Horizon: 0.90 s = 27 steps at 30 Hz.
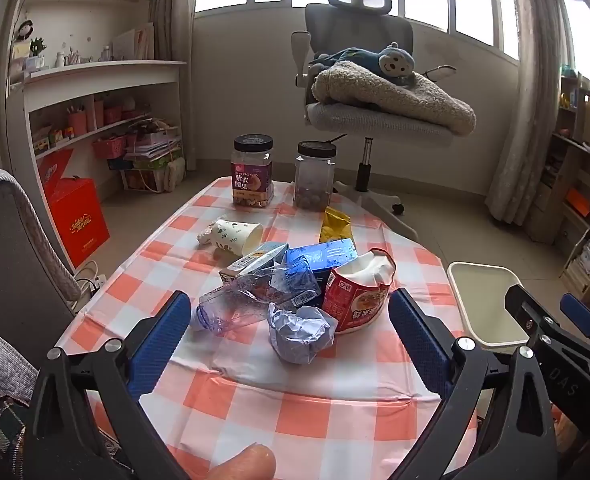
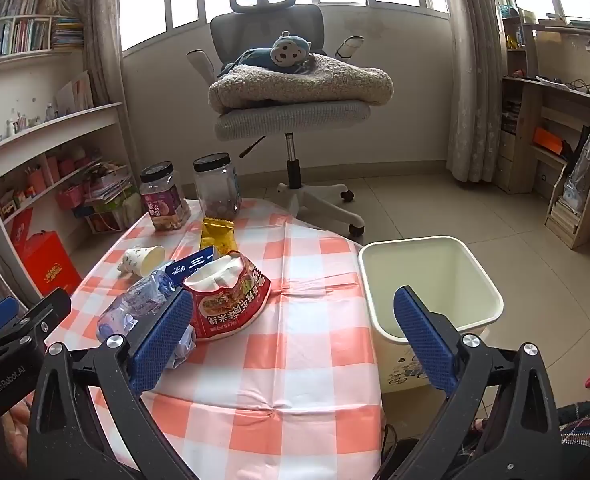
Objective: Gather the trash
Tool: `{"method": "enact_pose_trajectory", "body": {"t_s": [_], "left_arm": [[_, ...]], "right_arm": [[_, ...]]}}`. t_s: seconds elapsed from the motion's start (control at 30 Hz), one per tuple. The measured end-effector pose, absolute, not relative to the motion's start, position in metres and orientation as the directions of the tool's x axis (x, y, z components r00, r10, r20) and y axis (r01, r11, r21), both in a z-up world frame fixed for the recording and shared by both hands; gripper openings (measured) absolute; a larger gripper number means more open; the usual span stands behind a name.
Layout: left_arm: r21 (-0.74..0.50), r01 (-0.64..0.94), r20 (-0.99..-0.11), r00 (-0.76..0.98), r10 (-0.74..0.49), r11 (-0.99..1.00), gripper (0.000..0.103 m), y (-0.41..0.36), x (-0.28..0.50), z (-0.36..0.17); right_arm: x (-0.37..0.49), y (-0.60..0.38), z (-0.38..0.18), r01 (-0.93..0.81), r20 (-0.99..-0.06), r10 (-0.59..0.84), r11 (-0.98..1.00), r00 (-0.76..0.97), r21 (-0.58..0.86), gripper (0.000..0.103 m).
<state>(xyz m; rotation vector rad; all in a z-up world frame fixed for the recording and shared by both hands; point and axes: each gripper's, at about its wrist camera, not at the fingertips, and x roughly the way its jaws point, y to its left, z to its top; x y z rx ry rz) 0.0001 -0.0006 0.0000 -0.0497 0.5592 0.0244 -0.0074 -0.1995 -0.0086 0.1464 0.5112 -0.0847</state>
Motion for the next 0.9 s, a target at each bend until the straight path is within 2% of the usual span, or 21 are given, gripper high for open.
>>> {"method": "enact_pose_trajectory", "body": {"t_s": [0.9], "left_arm": [[-0.044,-0.030,-0.524,0.852,0.002,0.999,0.096,-0.004,0.003,0.001]], "right_arm": [[-0.011,-0.196,-0.007,0.093,-0.482,-0.028,0.989,0.876,0.113,0.096]]}}
